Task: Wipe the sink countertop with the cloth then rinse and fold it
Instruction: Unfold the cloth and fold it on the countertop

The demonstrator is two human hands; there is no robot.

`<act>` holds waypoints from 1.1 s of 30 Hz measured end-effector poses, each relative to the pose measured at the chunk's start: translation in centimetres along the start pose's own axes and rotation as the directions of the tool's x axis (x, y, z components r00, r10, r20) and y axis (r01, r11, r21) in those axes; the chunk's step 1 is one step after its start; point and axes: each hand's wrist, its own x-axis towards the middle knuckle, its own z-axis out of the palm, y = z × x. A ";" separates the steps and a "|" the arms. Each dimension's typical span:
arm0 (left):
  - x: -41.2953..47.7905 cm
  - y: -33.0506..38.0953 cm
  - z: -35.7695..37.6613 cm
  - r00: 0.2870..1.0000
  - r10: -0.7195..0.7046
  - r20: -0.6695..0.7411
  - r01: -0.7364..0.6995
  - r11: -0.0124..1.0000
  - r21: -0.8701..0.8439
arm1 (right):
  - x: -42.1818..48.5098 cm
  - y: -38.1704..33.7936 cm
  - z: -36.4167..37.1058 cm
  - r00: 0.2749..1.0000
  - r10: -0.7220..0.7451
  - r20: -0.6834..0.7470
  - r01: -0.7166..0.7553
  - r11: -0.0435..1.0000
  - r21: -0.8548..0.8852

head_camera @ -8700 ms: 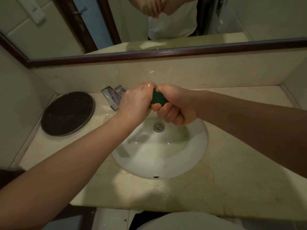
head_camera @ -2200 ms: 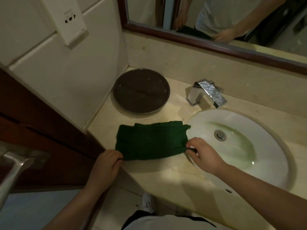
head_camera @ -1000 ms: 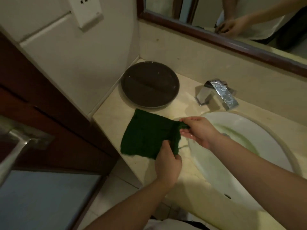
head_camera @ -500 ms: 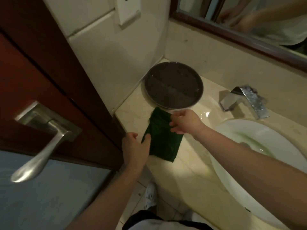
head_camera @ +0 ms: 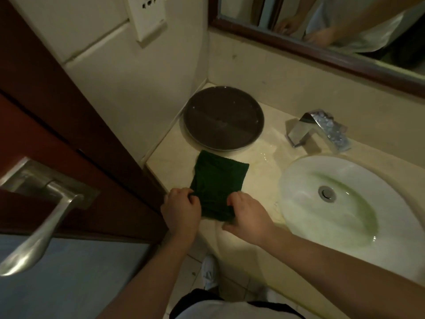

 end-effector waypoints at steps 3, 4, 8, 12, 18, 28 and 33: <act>-0.5 1.0 -0.6 0.994 -0.060 -0.087 0.042 0.979 -0.201 | -0.6 0.3 0.3 1.000 0.011 -0.006 -0.011 1.000 -0.016; -0.6 1.6 -0.8 0.990 0.036 -0.139 -0.064 0.977 -0.204 | -0.6 0.4 0.4 1.000 0.002 -0.012 -0.002 1.000 -0.025; 0.4 1.9 -1.7 0.726 0.631 0.274 -0.660 0.751 0.021 | -0.3 0.7 0.8 0.994 -0.091 -0.059 0.087 0.994 -0.066; 1.7 -1.7 -1.8 0.622 0.600 0.503 -0.741 0.658 0.131 | -0.3 1.0 -0.3 0.998 -0.036 -0.046 0.039 0.997 0.066; 4.0 0.4 -3.2 0.815 0.505 0.286 -0.507 0.859 -0.073 | 2.5 1.7 -4.2 0.976 0.219 0.001 -0.200 0.889 0.411; 10.9 5.6 -2.5 0.895 -0.182 0.407 0.349 0.854 -0.386 | 7.4 4.5 -5.6 0.785 0.601 0.148 -0.606 0.697 0.384; 6.2 4.8 -1.0 0.861 0.380 0.338 -0.428 0.900 0.081 | 7.4 3.9 -4.0 0.788 0.605 0.120 -0.602 0.714 0.356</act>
